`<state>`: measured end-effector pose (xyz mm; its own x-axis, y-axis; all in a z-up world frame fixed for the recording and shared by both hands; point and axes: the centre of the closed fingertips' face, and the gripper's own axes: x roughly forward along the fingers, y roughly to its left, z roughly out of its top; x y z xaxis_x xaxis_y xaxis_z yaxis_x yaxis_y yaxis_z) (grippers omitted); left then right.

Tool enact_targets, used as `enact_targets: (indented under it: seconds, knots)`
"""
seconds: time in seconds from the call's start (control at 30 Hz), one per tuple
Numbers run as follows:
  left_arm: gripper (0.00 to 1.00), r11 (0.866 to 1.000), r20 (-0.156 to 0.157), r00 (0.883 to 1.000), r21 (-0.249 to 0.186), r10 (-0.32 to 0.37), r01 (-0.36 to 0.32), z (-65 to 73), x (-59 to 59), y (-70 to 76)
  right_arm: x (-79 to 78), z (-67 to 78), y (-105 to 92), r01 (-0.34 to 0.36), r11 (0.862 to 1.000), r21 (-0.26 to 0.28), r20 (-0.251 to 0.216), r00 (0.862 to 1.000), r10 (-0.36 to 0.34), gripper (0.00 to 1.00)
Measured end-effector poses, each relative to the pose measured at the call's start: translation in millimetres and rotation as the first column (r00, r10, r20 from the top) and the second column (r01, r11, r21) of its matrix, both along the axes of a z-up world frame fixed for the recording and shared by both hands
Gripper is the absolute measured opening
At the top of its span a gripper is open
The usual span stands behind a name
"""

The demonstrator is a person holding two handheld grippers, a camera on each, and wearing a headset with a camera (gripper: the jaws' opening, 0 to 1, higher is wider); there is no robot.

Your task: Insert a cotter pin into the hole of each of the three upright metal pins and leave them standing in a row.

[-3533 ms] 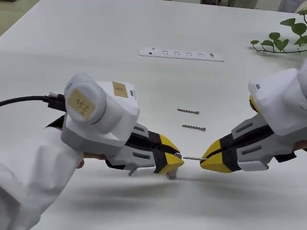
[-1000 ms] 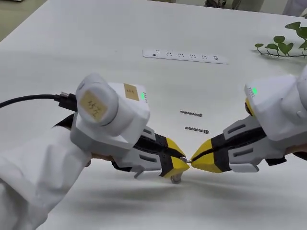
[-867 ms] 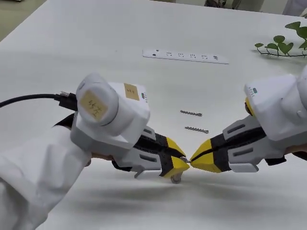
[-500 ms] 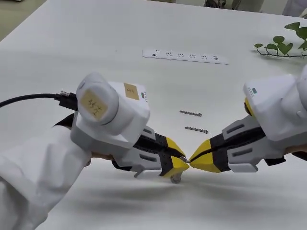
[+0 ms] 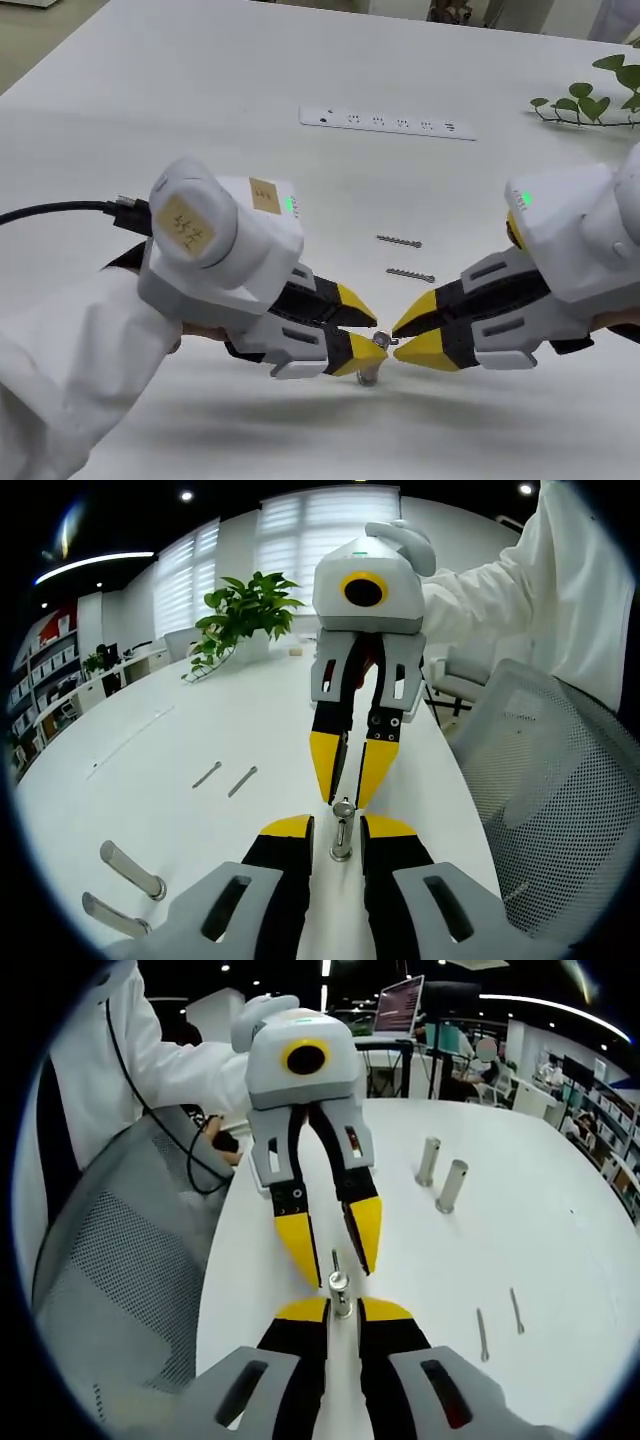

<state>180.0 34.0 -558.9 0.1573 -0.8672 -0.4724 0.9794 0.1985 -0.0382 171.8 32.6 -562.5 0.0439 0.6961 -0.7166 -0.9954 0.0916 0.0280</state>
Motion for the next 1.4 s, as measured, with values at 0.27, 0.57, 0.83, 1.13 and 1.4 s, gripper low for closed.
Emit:
enact_targets:
  seconds: [0.27, 0.57, 0.83, 1.13, 1.4]
  knots:
    - [0.51, 0.998, -0.030, 0.999, -0.044, 0.034, -0.036, -0.7, -8.1, 16.2, -2.9, 0.5, 8.4, -0.002, 1.000, 0.014, -0.004, 1.000, 0.002, 0.08]
    - [0.73, 0.993, -0.119, 0.993, -0.114, 0.024, -0.038, 3.1, -29.4, 25.5, -2.0, -3.9, 12.2, -0.012, 1.000, 0.013, -0.006, 1.000, 0.012, 0.08]
    - [0.94, 0.989, -0.074, 0.989, -0.071, 0.126, -0.131, 5.4, -19.6, 37.6, -0.8, -6.5, 12.1, -0.024, 1.000, 0.011, -0.015, 1.000, 0.024, 0.06]
    - [0.99, 0.974, -0.085, 0.973, -0.057, 0.215, -0.220, 3.5, -16.1, 51.4, 0.3, -8.4, 10.8, -0.027, 1.000, 0.010, -0.021, 0.999, 0.027, 0.06]
    - [0.99, 0.961, -0.099, 0.959, -0.053, 0.267, -0.273, -3.4, -16.5, 57.6, 1.3, -8.5, 13.5, -0.040, 0.999, 0.010, -0.019, 0.999, 0.040, 0.05]
